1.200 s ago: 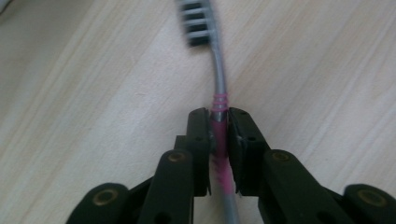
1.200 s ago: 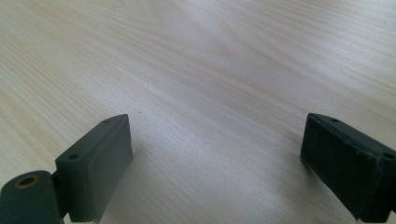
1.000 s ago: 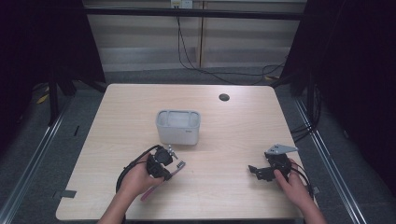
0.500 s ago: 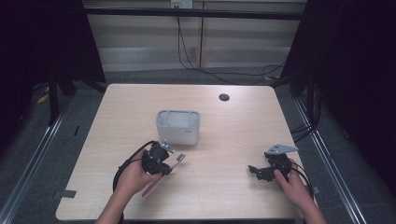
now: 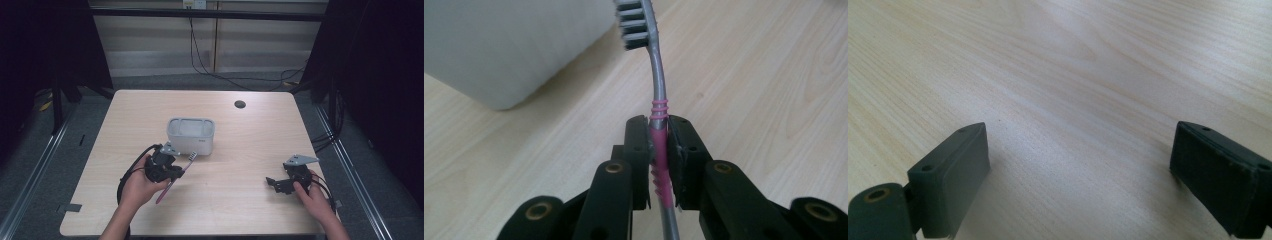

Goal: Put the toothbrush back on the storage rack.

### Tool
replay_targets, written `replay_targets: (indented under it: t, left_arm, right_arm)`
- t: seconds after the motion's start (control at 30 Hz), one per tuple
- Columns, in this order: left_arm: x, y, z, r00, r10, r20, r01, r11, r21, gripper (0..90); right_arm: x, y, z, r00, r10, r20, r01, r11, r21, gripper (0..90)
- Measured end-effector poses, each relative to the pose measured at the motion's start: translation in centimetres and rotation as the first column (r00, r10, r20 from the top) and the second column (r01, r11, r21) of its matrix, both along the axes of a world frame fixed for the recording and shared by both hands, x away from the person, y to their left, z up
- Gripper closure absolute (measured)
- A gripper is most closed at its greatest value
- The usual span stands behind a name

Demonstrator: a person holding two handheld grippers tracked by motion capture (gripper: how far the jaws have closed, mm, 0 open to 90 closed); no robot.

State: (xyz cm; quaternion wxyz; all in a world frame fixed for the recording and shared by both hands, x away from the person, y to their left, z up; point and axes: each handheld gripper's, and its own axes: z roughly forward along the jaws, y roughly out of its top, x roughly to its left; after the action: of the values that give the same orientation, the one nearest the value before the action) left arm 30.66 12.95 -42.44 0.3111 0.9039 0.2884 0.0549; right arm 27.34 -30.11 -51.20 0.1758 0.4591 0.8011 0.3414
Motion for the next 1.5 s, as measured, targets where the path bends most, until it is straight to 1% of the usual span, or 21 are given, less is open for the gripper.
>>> replay_targets:
  t: [0.13, 0.33, 0.4, 0.43, 0.53, 0.6, 0.63, 0.67, 0.77, 0.83, 1.0, 1.07, 1.13, 1.17, 1.2, 1.23, 1.3, 1.33, 1.37, 1.4, 1.5]
  left_arm:
    - [0.0, 0.3, 0.3, 0.9996, 0.012, 0.026, -0.011, 0.9996, -0.027, 80.0]
    - [0.1, 0.6, 0.6, 0.9991, 0.022, 0.035, -0.02, 0.9983, -0.055, 79.9]
    - [0.1, 0.7, 0.8, 0.9985, 0.027, 0.047, -0.024, 0.9973, -0.07, 80.0]
    - [0.0, 0.8, 1.1, 0.9974, 0.035, 0.064, -0.03, 0.9962, -0.082, 80.0]
    - [0.0, 0.9, 1.3, 0.9967, 0.038, 0.071, -0.031, 0.995, -0.095, 80.0]
    - [0.0, 1.1, 1.5, 0.9948, 0.047, 0.09, -0.038, 0.9935, -0.107, 79.9]
    - [0.0, 1.1, 1.7, 0.9942, 0.049, 0.096, -0.039, 0.9942, -0.1, 80.0]
    - [0.0, 1.3, 1.9, 0.9927, 0.057, 0.106, -0.044, 0.9921, -0.118, 80.0]
    - [0.0, 1.6, 2.1, 0.99, 0.072, 0.121, -0.056, 0.9895, -0.134, 80.0]
    - [0.0, 1.7, 2.2, 0.9908, 0.072, 0.115, -0.056, 0.9892, -0.136, 79.9]
    - [0.1, 2.1, 2.4, 0.9864, 0.099, 0.131, -0.078, 0.9843, -0.158, 79.9]
    - [0.1, 2.3, 2.6, 0.9837, 0.1, 0.15, -0.076, 0.9841, -0.161, 79.9]
    - [0.1, 2.4, 2.8, 0.9813, 0.118, 0.152, -0.09, 0.9791, -0.182, 79.9]
    - [0.1, 2.5, 2.9, 0.9789, 0.121, 0.164, -0.09, 0.9786, -0.185, 79.9]
    - [0.1, 2.5, 3.0, 0.9782, 0.132, 0.16, -0.099, 0.9751, -0.199, 79.9]
    - [0.2, 2.7, 3.2, 0.973, 0.145, 0.18, -0.106, 0.9727, -0.206, 80.0]
    - [0.2, 2.8, 3.3, 0.9724, 0.15, 0.179, -0.111, 0.9711, -0.211, 80.0]
    - [0.3, 3.0, 3.4, 0.9693, 0.157, 0.19, -0.115, 0.9702, -0.213, 80.0]
    - [0.3, 3.0, 3.4, 0.9666, 0.171, 0.191, -0.125, 0.9646, -0.232, 79.9]
    - [0.3, 3.1, 3.5, 0.9659, 0.174, 0.191, -0.127, 0.9633, -0.236, 79.9]
    - [0.5, 3.4, 3.9, 0.9594, 0.195, 0.204, -0.139, 0.9562, -0.257, 80.0]
  right_arm:
    - [0.0, 0.0, 0.0, 1.0, 0.0, -0.002, 0.0, 1.0, 0.001, 8.4]
    - [0.0, 0.0, 0.0, 1.0, 0.001, 0.001, -0.001, 1.0, 0.0, 8.4]
    - [0.0, 0.0, 0.0, 1.0, 0.0, 0.0, 0.0, 1.0, 0.0, 8.4]
    - [0.0, 0.0, 0.0, 1.0, 0.004, 0.005, -0.004, 1.0, 0.0, 8.4]
    - [0.0, 0.0, 0.0, 1.0, 0.0, 0.0, 0.0, 1.0, 0.0, 8.4]
    - [0.0, 0.0, 0.0, 1.0, 0.005, 0.005, -0.005, 1.0, 0.0, 8.4]
    - [0.0, 0.0, 0.0, 1.0, 0.0, -0.002, 0.0, 1.0, 0.001, 8.4]
    - [0.0, 0.0, 0.0, 1.0, 0.004, 0.004, -0.004, 1.0, -0.001, 8.4]
    - [0.0, 0.0, 0.0, 1.0, 0.0, -0.001, 0.0, 1.0, 0.001, 8.4]
    - [0.0, 0.0, 0.0, 1.0, 0.004, 0.004, -0.004, 1.0, 0.0, 8.4]
    - [0.0, 0.0, 0.0, 1.0, 0.006, 0.005, -0.006, 1.0, 0.0, 8.4]
    - [0.1, 0.0, 0.0, 1.0, 0.008, 0.006, -0.008, 1.0, 0.0, 8.4]
    - [0.0, 0.0, 0.0, 1.0, 0.006, 0.005, -0.006, 1.0, 0.0, 8.4]
    - [0.0, 0.0, 0.0, 1.0, 0.007, 0.004, -0.007, 1.0, 0.001, 8.4]
    - [0.0, 0.0, 0.0, 1.0, 0.006, 0.003, -0.006, 1.0, 0.001, 8.4]
    - [0.1, 0.0, 0.0, 1.0, 0.007, 0.006, -0.007, 1.0, 0.001, 8.4]
    - [0.0, 0.0, 0.0, 1.0, 0.002, -0.002, -0.002, 1.0, 0.005, 8.4]
    - [0.0, 0.0, 0.0, 1.0, 0.002, -0.002, -0.002, 1.0, 0.005, 8.4]
    - [0.0, 0.0, 0.0, 1.0, 0.004, 0.0, -0.004, 1.0, 0.004, 8.4]
    - [0.1, 0.0, 0.0, 0.9999, 0.008, 0.007, -0.008, 1.0, 0.0, 8.4]
    - [0.0, 0.0, 0.0, 1.0, 0.007, 0.005, -0.007, 1.0, 0.002, 8.4]
